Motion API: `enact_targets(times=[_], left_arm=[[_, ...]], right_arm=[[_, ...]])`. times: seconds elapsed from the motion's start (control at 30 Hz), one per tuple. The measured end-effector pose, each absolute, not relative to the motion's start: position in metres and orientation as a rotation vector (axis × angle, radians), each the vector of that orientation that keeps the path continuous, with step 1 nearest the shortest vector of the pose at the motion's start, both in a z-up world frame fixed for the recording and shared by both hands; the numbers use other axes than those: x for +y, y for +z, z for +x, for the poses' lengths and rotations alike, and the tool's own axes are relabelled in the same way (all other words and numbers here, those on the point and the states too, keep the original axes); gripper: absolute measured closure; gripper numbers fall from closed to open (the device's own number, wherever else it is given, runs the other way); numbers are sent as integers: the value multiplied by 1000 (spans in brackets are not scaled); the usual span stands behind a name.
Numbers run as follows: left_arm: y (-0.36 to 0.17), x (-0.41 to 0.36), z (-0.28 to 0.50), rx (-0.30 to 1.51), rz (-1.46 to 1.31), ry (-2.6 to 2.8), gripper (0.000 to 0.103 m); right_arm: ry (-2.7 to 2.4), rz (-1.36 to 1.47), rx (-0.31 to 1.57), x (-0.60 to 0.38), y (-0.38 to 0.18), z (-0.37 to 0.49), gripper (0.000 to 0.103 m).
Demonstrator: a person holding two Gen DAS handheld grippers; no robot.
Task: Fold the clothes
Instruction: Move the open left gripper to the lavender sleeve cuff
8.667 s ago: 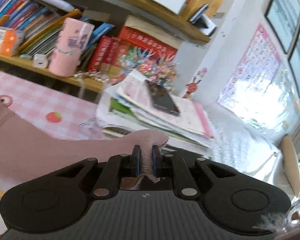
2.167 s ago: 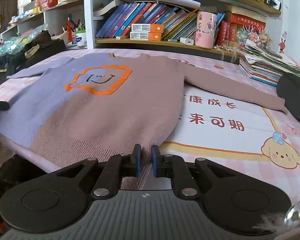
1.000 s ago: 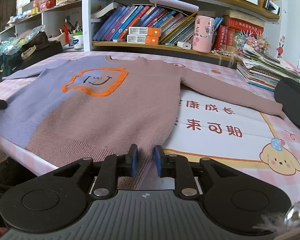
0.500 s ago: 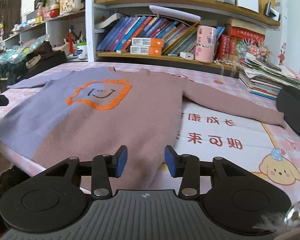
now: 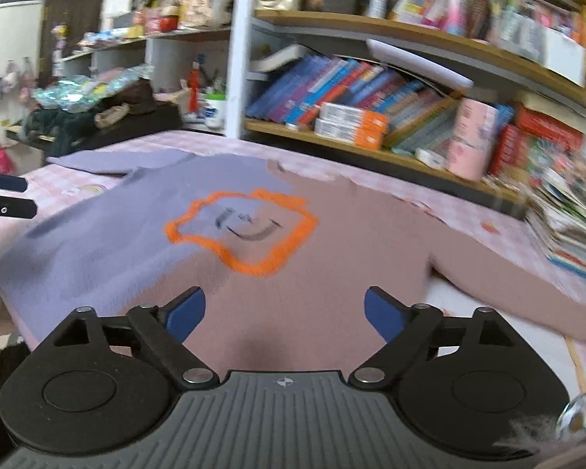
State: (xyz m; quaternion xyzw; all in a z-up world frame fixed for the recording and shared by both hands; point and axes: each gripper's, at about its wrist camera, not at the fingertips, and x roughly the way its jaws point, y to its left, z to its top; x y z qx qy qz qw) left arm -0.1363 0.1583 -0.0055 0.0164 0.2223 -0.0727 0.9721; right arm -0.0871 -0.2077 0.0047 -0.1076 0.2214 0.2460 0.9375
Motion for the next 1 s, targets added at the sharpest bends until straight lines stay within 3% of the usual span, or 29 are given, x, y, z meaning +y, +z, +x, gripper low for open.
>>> enact_targets(times=[0.4,0.83,1.0], left_arm=[[6,208,-84,478,-27,137,3],[3,307,-13,573,-261,379,2],[-8,345,8,623,-336,467,8]], right_arm=[[686,-306,441,-173,6,-13,7],[752,-300,530,-175,-15,0,4],[738,-354,530,-169,-19,-3,2]])
